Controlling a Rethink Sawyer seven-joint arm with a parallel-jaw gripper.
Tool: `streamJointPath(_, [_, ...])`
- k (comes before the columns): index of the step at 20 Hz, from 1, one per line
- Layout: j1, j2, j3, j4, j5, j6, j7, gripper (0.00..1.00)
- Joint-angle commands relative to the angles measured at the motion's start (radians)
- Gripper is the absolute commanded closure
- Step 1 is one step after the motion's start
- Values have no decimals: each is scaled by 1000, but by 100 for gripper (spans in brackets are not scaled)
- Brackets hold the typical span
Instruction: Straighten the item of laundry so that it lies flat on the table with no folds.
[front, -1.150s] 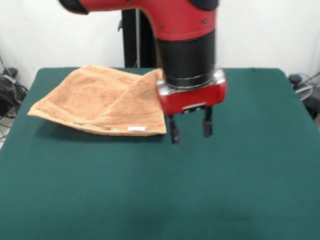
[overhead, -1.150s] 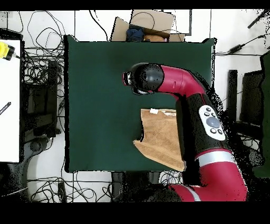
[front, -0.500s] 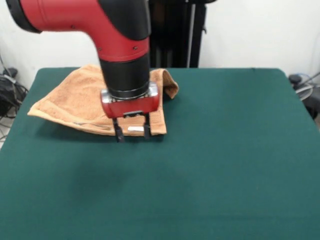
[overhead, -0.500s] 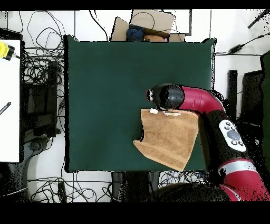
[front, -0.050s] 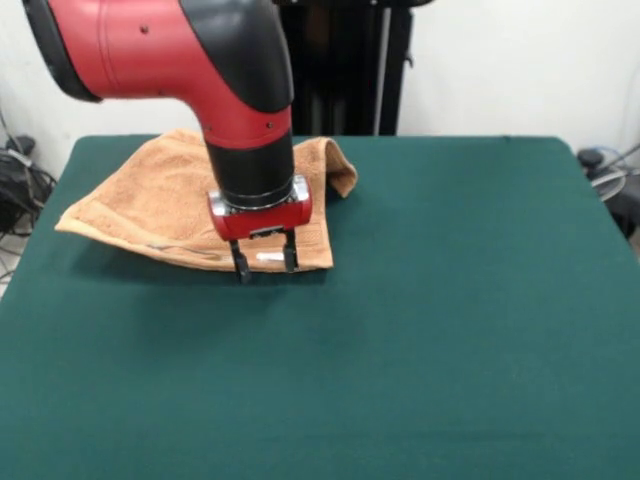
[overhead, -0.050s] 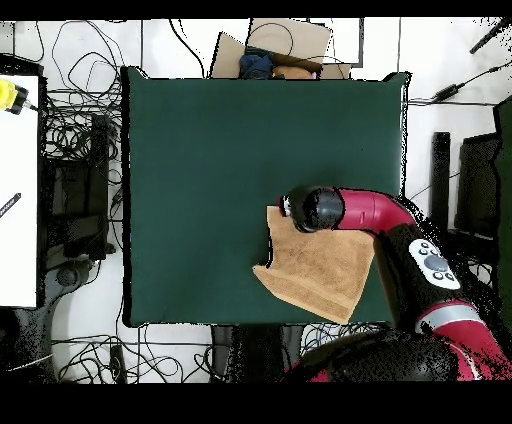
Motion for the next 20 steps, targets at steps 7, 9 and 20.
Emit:
streamJointPath(7, [11, 172, -3, 55, -134, -141, -3, 0])
streamJointPath(9, [10, 187, -1, 44, -140, -147, -10, 0])
streamJointPath(20, [3, 199, 15, 35, -124, -126, -22, 100])
